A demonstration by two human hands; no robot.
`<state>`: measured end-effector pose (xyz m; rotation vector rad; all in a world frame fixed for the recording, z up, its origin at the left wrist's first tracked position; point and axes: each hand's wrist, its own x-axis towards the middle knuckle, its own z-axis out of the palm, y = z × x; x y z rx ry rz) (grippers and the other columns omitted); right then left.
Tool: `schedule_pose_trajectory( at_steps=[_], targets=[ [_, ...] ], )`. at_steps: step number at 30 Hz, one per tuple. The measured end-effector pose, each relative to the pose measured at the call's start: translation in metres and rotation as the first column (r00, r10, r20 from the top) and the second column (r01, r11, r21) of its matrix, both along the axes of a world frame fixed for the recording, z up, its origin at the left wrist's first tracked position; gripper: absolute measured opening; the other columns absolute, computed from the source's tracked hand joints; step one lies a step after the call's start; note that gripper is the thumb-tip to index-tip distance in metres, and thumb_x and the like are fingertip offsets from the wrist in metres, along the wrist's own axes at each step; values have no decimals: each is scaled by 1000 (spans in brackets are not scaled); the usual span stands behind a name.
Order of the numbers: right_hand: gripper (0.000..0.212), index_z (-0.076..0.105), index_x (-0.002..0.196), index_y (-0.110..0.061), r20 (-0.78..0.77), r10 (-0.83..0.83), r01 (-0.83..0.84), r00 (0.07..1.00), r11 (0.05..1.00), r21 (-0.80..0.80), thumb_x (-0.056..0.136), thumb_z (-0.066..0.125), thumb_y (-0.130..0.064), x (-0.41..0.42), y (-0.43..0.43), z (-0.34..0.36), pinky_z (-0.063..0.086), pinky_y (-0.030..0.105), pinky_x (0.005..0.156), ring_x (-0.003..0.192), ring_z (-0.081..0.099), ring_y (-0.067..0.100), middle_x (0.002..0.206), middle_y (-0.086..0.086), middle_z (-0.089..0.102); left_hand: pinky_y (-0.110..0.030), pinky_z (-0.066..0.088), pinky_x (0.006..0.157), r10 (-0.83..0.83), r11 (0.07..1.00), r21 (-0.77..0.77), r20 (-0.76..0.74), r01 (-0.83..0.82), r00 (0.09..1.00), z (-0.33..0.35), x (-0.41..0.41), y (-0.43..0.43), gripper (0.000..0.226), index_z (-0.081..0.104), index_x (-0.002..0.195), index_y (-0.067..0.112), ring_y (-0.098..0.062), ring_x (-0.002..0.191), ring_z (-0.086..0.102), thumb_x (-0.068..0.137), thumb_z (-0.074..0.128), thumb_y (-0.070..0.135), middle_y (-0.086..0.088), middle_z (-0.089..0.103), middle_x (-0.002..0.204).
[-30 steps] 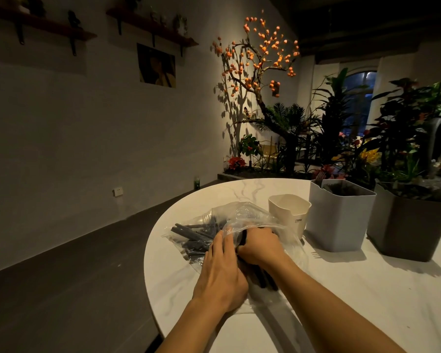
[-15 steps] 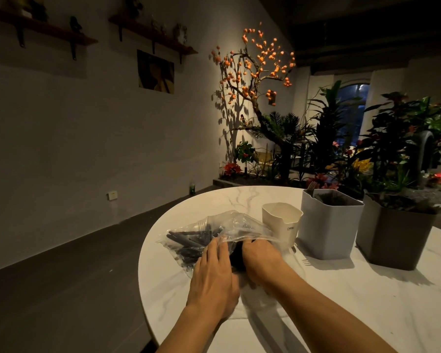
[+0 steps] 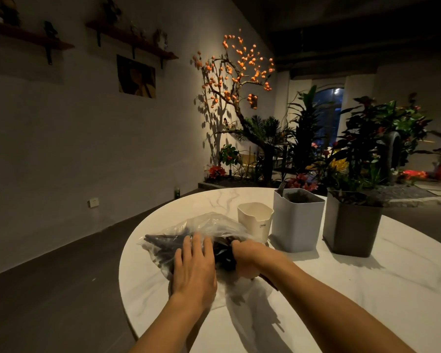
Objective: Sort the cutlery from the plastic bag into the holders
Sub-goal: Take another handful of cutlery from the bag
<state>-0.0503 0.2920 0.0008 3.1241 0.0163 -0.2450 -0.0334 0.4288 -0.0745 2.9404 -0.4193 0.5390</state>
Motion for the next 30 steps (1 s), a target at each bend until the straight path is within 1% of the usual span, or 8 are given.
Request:
schedule_pose_trajectory(
  at_steps=[5,10,13,16,18,24,27,30],
  targets=[
    [33,59,128,-11,-61,44,-41,997,998,56,97,60,-19,-23,-26,12,48,36,94,111,60,33,122,14,64,-51,26,121,46,999,-23,-95,-48,994,20,-6,-4,68,30,149,22,-38,149,18,91,59,44,-13,17,161],
    [35,56,130,-19,-102,48,-37,994,994,104,97,53,-8,-42,-56,17,54,46,96,106,64,30,117,11,65,-57,30,117,24,963,-236,-413,-132,910,56,-2,3,64,45,136,25,-41,145,24,78,67,41,-15,22,157],
    [34,54,131,-22,-94,48,-33,994,987,158,100,52,-9,-55,-69,23,56,43,94,103,66,25,116,9,66,-56,33,115,20,979,-161,-533,-124,846,76,0,7,69,48,136,24,-42,144,24,71,65,41,-17,22,156],
    [30,52,133,-20,-97,39,-18,994,979,205,104,49,-15,-68,-80,26,55,40,96,101,66,21,113,6,66,-62,30,114,94,996,43,-478,-84,873,92,-6,3,62,53,130,26,-40,143,21,72,67,42,-12,26,151],
    [30,51,134,-20,-98,41,-13,994,964,265,105,48,-17,-76,-86,29,54,38,97,97,64,17,110,4,63,-61,31,113,91,995,66,-426,-69,900,103,-8,0,62,55,130,26,-38,142,24,73,73,46,-7,29,147],
    [26,52,130,-22,-117,50,5,992,903,431,104,50,-18,-100,-109,39,52,28,89,91,61,12,98,-2,60,-65,25,114,-43,986,133,-393,103,918,137,-9,-5,95,43,139,39,-34,147,20,57,86,62,2,33,152],
    [20,52,122,-25,-102,50,3,994,886,463,104,50,-17,-109,-119,44,53,32,92,92,62,13,99,-2,61,-60,26,117,-184,973,63,-360,221,915,153,-19,-12,88,47,137,36,-24,142,29,64,81,69,5,39,150],
    [18,51,121,-25,-62,37,0,997,861,509,104,49,-17,-115,-125,50,53,27,87,90,62,12,98,-2,60,-58,29,119,-386,917,-220,-285,332,877,156,-24,-22,95,47,139,39,-20,144,30,60,75,82,7,35,156]
  ],
)
